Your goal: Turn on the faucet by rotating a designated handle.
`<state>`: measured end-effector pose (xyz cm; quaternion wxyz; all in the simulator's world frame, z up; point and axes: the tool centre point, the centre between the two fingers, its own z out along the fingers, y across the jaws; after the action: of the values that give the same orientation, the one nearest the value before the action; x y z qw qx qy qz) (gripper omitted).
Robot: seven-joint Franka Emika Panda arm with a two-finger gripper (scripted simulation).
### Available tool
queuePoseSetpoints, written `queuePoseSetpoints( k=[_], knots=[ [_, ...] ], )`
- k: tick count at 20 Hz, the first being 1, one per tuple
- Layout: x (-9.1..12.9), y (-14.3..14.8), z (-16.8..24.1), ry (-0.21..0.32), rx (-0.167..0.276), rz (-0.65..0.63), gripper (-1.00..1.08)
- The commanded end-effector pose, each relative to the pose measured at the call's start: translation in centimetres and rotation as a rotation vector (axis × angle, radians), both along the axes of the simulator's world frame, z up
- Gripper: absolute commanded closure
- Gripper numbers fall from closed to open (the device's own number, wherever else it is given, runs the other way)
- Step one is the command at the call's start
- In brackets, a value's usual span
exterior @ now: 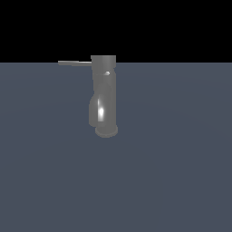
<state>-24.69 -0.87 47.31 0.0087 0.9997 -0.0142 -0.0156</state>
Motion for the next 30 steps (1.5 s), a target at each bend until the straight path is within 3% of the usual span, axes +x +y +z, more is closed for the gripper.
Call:
queuePoseSetpoints(
  k=[1, 9, 18, 30],
  knots=[
    [0.0, 0.0, 0.0, 0.0, 0.0, 0.0, 1.08],
    [0.3, -1.9, 0.8, -0.041, -0.001, -0.056, 1.08],
    [0.7, -1.8, 0.7, -0.041, 0.007, -0.071, 1.08],
    [4.8, -0.5, 0.1, -0.025, 0.071, -0.216, 1.08]
  ],
)
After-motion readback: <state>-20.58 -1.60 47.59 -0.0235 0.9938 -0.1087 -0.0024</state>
